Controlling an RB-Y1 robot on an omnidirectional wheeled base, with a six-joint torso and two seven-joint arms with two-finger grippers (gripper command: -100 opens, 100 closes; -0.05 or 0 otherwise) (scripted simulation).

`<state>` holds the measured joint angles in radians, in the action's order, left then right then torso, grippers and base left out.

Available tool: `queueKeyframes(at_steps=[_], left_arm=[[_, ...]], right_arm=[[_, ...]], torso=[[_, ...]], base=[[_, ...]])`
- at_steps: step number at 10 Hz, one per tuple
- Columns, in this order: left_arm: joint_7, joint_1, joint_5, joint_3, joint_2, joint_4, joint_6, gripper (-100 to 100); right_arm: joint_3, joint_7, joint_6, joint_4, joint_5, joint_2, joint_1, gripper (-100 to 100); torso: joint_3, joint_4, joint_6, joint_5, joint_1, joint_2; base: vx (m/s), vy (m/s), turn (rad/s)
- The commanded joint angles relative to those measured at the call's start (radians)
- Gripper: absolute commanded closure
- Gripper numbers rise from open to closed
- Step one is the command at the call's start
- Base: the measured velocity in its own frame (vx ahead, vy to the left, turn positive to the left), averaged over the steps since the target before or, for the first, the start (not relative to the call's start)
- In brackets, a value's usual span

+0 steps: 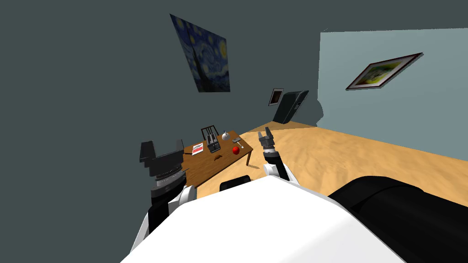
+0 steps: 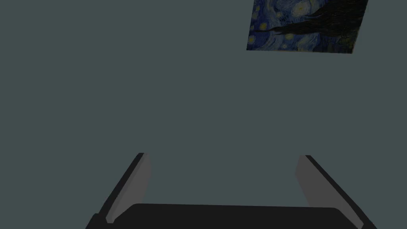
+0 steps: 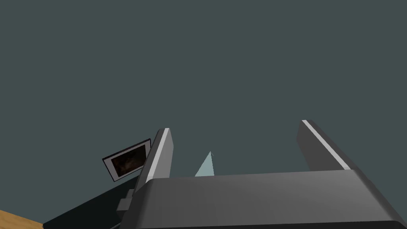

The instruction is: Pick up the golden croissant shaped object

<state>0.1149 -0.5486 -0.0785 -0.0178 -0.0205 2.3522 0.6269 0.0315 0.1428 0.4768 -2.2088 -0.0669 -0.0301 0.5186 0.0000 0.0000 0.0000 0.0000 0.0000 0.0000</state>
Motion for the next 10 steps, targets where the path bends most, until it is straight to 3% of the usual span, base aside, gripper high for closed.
queueKeyframes(at_steps=[1, 5, 6, 10], left_arm=[[0.001, 0.016, 0.001, -0.015, -0.042, -0.031, -0.026, -100], [0.005, 0.07, 0.003, -0.068, -0.106, -0.133, -0.111, -100], [0.005, 0.07, 0.003, -0.068, -0.106, -0.133, -0.111, -100], [0.009, 0.126, 0.004, -0.126, -0.141, -0.241, -0.2, -100]], right_arm=[[0.0, 0.0, 0.0, 0.0, 0.0, 0.0, 0.0, 0], [0.0, 0.0, 0.0, 0.0, 0.0, 0.0, 0.0, 0], [0.0, 0.0, 0.0, 0.0, 0.0, 0.0, 0.0, 0], [0.0, 0.0, 0.0, 0.0, 0.0, 0.0, 0.0, 0]], torso=[[0.0, 0.0, 0.0, 0.0, 0.0, 0.0], [0.004, 0.001, 0.0, -0.001, -0.005, 0.006], [0.004, 0.001, 0.0, -0.001, -0.006, 0.006], [0.001, 0.001, 0.0, -0.001, -0.004, 0.002]], base=[[-0.067, -0.053, -0.036], [-0.096, -0.088, -0.065], [-0.054, -0.07, -0.015], [-0.037, -0.065, -0.065]])
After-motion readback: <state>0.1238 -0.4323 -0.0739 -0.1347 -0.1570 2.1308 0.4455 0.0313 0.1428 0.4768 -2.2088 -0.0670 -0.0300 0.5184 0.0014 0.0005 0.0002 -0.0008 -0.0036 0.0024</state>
